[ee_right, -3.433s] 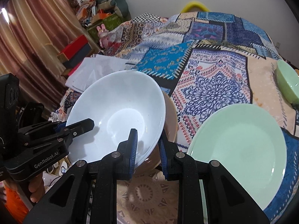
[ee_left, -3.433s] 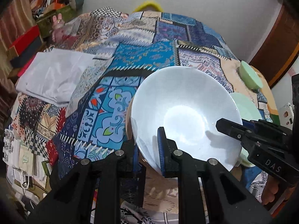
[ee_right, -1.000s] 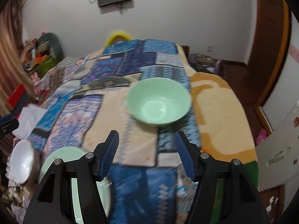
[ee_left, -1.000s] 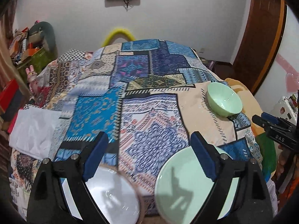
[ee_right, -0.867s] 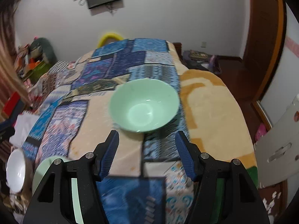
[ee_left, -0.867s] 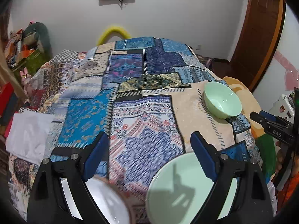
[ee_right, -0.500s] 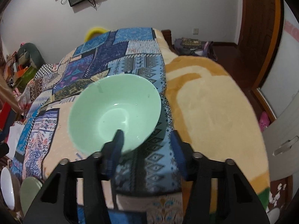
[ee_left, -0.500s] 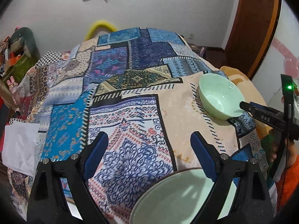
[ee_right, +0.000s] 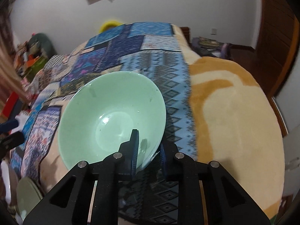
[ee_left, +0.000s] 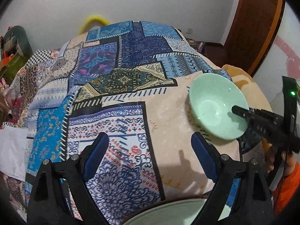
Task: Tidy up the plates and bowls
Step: 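Move the right gripper to the mint green bowl and grasp its rim, then lift the mint green bowl with both grippers and carry it over the nested bowls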
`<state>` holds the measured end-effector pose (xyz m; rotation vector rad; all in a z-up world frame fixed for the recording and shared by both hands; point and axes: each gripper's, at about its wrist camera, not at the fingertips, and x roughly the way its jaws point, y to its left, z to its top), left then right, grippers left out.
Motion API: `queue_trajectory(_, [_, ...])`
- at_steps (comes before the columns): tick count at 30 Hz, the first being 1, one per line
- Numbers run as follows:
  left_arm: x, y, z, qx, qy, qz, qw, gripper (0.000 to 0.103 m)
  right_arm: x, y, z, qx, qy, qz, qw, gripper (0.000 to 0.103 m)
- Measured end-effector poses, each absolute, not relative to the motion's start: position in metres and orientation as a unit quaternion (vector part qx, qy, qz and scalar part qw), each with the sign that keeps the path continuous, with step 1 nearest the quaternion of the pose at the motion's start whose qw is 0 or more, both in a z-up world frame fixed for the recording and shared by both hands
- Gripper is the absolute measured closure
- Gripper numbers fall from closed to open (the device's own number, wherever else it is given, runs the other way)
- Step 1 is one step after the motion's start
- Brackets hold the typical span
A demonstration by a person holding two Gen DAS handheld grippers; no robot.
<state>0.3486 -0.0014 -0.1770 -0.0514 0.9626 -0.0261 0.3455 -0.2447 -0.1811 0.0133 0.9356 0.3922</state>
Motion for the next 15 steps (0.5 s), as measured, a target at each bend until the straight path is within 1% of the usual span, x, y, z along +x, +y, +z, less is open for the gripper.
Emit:
queue_trajectory(8, [0.362,-0.009,-0.197,-0.035,0.485,-0.011,0.874,0.013,0.331,-0.216,-0.181,-0.017,0.457,0.264,0.849,0.085])
queue_trajectory(11, [0.364,-0.014,-0.202,-0.029,0.493,-0.015,0.870,0.026,0.326,-0.206,-0.181,-0.020,0.459,0.281,0.842,0.085])
queue_trajectory(13, [0.366,-0.016,-0.207,-0.024,0.501,-0.018,0.865,0.041,0.325,-0.204,-0.182,-0.019,0.462,0.284,0.840,0.084])
queue_trajectory(15, [0.367,-0.017,-0.211,-0.021,0.506,-0.013,0.862,0.048,0.329,-0.202,-0.184,-0.015,0.468,0.280,0.838,0.084])
